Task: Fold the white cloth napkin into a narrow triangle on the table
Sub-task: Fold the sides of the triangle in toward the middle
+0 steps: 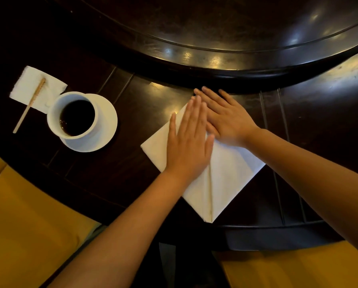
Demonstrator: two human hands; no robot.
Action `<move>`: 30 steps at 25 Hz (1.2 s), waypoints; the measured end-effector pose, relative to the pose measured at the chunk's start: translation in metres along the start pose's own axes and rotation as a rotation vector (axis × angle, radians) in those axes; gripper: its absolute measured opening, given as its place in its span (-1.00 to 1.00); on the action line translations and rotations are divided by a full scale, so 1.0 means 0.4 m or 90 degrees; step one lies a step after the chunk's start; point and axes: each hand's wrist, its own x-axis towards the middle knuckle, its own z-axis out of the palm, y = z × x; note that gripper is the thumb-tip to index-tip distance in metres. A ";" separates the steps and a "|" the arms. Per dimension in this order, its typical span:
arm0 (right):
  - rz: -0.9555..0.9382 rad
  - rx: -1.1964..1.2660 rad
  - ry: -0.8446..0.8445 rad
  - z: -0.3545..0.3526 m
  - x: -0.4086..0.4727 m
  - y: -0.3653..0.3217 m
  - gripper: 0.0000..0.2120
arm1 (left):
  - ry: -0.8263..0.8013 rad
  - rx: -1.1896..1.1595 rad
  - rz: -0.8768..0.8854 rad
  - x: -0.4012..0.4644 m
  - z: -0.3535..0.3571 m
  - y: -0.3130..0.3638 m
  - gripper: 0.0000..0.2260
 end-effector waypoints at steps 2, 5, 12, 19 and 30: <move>0.000 -0.003 -0.002 -0.001 0.001 0.001 -0.44 | -0.041 0.041 -0.075 0.039 0.021 -0.027 -0.44; 0.014 0.008 -0.008 -0.001 -0.001 -0.003 -0.44 | -0.077 0.082 -0.089 0.008 0.053 -0.076 -0.45; 0.046 0.024 -0.021 -0.007 -0.025 -0.036 -0.40 | -0.095 0.055 -0.104 -0.119 0.028 -0.146 -0.40; 0.083 0.046 -0.023 0.020 -0.090 -0.115 -0.42 | -0.118 0.060 -0.078 -0.202 0.016 -0.158 -0.38; 0.508 0.159 0.108 -0.024 -0.216 -0.189 -0.61 | -0.078 0.036 -0.123 -0.091 -0.076 -0.114 -0.65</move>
